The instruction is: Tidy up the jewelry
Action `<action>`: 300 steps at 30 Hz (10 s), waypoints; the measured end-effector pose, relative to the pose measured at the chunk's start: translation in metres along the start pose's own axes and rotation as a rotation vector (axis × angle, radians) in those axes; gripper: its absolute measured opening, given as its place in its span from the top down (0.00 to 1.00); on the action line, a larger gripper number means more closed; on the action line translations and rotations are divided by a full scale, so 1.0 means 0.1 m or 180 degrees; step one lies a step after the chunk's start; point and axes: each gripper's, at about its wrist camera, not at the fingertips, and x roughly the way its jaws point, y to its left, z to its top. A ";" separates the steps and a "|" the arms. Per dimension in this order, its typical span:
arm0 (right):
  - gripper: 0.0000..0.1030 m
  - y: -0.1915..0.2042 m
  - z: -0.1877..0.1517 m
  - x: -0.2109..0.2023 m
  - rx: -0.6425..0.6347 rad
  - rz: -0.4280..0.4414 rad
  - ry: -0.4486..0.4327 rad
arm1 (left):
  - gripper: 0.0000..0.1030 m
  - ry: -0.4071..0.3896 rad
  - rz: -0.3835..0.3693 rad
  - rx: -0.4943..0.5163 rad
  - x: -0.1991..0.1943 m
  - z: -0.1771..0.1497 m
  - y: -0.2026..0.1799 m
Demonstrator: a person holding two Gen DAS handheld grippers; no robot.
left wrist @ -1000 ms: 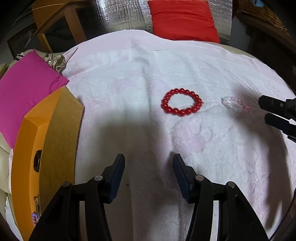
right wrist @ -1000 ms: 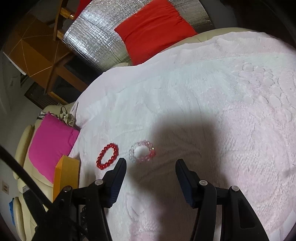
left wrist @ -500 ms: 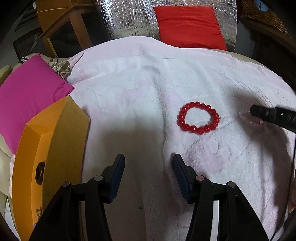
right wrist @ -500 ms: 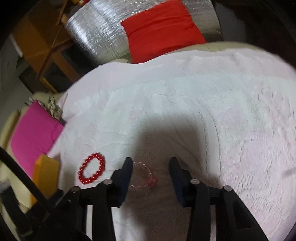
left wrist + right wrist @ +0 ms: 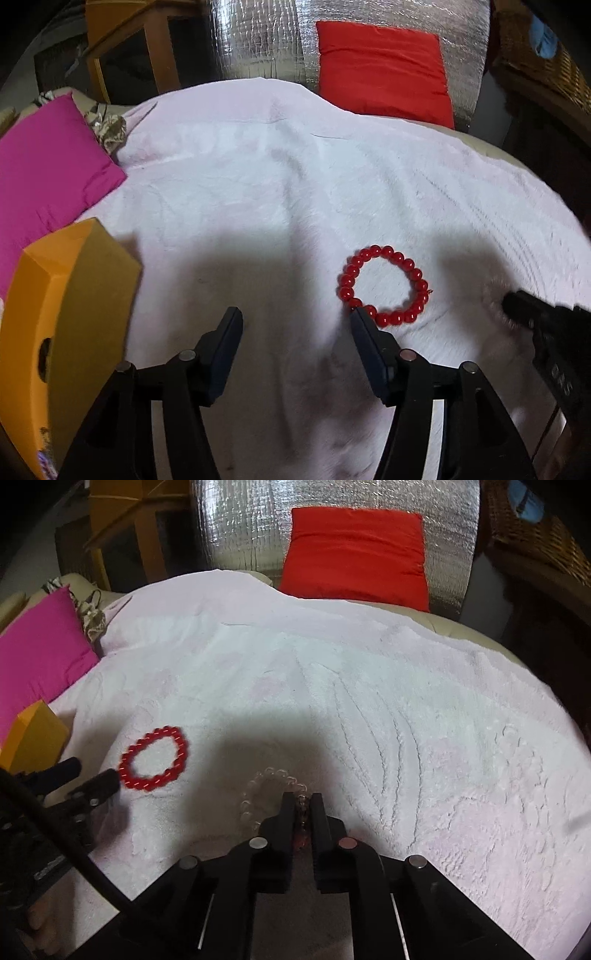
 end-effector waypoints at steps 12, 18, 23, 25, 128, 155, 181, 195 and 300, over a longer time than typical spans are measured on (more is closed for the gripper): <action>0.92 -0.41 -0.07 -0.16 0.0418 0.0211 0.0070 | 0.31 -0.0114 -0.0315 -0.0011 -0.04 0.06 -0.32; 0.92 -0.66 -0.14 -0.23 0.0569 0.0312 0.0113 | 0.28 -0.0133 -0.0543 -0.0035 0.03 0.09 -0.45; 0.92 -0.73 -0.19 -0.24 0.0579 0.0335 0.0125 | 0.25 0.0025 -0.0611 -0.0146 0.18 0.11 -0.52; 0.92 -0.73 -0.20 -0.25 0.0569 0.0340 0.0126 | 0.23 0.0034 -0.0655 -0.0219 0.19 0.12 -0.52; 0.84 -1.13 -1.23 -0.99 0.0302 0.0290 0.0234 | 0.59 0.0270 -0.0929 0.1026 -0.78 -1.04 -0.79; 0.85 -0.89 -1.07 -1.25 0.0428 0.0431 0.0055 | 0.90 -0.0169 -0.0777 0.0958 -1.26 -0.94 -0.78; 0.85 -0.07 -0.82 -1.53 0.0201 0.0748 -0.0183 | 0.90 -0.0778 -0.0586 0.0379 -2.01 -0.73 -0.03; 0.85 0.71 -0.75 -1.66 -0.0137 0.1021 -0.0296 | 0.90 -0.1007 -0.0285 -0.0072 -2.32 -0.79 0.77; 0.35 1.89 -1.74 -3.94 -0.0737 0.1272 -0.0841 | 0.15 -0.1263 0.1882 -0.0724 -4.70 -2.09 1.66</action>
